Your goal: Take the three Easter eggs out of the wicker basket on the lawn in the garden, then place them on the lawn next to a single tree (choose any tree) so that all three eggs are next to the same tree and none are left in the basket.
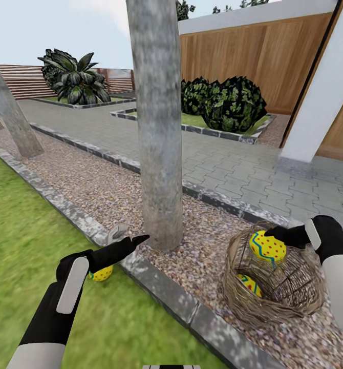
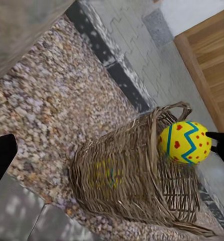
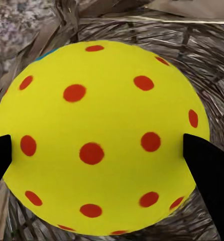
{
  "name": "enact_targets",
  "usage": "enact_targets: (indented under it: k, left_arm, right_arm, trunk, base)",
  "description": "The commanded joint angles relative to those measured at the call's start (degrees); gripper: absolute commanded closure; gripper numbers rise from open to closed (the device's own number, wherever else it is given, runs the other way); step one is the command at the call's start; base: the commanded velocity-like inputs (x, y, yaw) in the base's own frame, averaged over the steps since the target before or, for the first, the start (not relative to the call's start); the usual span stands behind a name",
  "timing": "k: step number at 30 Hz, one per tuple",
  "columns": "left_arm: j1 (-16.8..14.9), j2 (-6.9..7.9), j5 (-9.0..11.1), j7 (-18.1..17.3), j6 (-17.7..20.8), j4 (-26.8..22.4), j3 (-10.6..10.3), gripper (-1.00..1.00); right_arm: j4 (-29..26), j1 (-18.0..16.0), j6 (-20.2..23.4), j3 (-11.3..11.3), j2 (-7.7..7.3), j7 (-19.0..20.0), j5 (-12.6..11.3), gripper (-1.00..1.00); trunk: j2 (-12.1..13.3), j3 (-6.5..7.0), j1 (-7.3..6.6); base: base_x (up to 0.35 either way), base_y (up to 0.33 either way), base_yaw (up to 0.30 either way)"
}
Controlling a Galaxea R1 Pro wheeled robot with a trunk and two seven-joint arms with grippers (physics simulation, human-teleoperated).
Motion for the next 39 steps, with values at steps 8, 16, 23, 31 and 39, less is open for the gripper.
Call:
enact_targets:
  k: [8,16,23,31,39]
  left_arm:
    - [0.0,-0.07,-0.4,-0.4,0.4,0.0,0.1,-1.00]
    - [0.0,-0.10,-0.4,-0.4,0.4,0.1,0.0,-1.00]
    - [0.0,0.09,-0.4,-3.4,0.2,-0.2,0.3,-1.00]
    - [0.0,0.11,-0.4,-4.2,-0.1,-0.2,1.4,-1.00]
    - [0.0,3.60,-0.4,-12.3,0.3,-2.2,5.8,-1.00]
  right_arm:
    - [-23.5,10.4,0.7,-0.1,-0.23,0.6,-6.9,1.00]
    - [-41.2,18.2,1.0,-0.1,-0.34,0.8,-16.2,1.00]
    - [-44.5,21.5,0.7,1.6,-2.30,7.1,-30.1,1.00]
    - [-47.6,22.3,0.6,10.0,-2.30,15.8,-29.4,1.00]
    - [-47.6,22.3,0.5,13.3,-2.10,15.5,-29.3,1.00]
  trunk:
    - [0.1,1.73,-0.21]
    - [2.4,3.26,-1.53]
    - [2.8,3.44,-1.75]
    - [2.8,3.44,-1.75]
    - [2.8,3.44,-1.75]
  base:
    - [0.000,0.000,0.000]
    - [0.000,0.000,0.000]
    - [0.000,0.000,0.000]
    - [0.000,0.000,0.071]
    - [0.000,0.000,0.286]
